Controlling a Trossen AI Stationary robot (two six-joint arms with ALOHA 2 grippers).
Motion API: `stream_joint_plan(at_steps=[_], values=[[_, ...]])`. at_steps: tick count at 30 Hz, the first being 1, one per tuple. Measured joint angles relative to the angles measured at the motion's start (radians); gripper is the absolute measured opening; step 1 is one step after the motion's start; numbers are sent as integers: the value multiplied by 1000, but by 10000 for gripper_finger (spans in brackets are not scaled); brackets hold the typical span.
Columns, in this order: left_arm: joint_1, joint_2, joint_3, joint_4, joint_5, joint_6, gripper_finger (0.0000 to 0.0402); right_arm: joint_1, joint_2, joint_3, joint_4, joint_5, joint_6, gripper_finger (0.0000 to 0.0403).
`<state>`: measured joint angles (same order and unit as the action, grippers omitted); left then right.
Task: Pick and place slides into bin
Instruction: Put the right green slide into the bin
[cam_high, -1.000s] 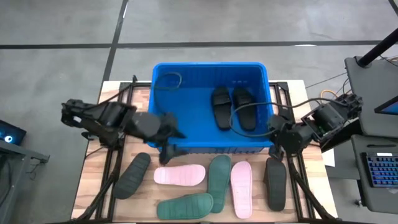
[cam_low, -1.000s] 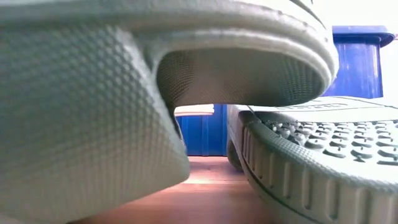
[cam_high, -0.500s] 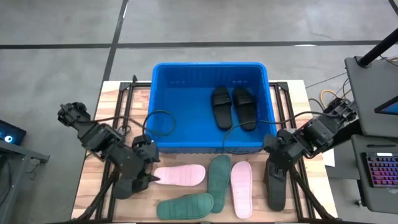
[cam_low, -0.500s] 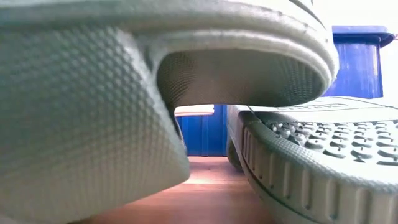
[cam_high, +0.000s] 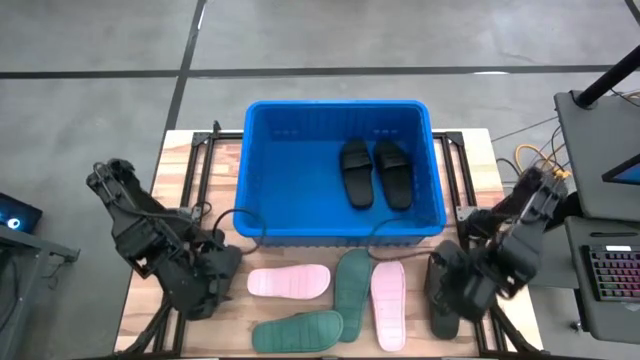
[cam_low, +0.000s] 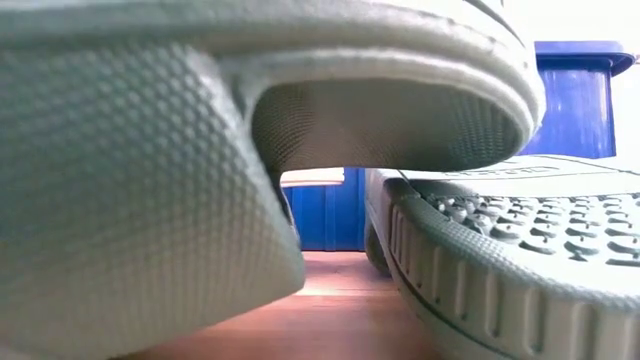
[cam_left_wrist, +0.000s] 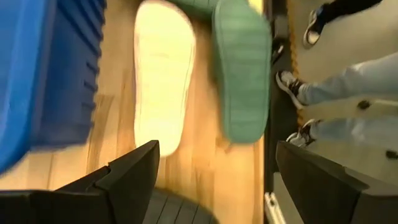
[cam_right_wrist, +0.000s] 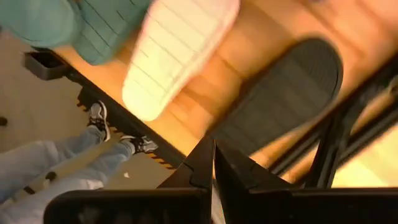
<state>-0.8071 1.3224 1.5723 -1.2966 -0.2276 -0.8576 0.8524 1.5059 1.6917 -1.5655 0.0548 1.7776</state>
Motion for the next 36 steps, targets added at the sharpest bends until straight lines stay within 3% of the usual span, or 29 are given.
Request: stream_joint_plan(at_steps=[4,9,20,24,36], values=[[-22,-35,-91,20,5,-35,306,61,62,0,5,-19,115,9],[-23,-62,-159,91,12,-36,306,91,147,0,56,-117,106,9],[-23,-76,-171,138,8,-62,306,90,291,-1,54,-200,101,21],[-18,-76,-165,139,8,-51,306,90,308,-7,55,-204,176,71],[-11,-73,-168,182,6,-53,306,90,309,-11,61,-217,389,283]])
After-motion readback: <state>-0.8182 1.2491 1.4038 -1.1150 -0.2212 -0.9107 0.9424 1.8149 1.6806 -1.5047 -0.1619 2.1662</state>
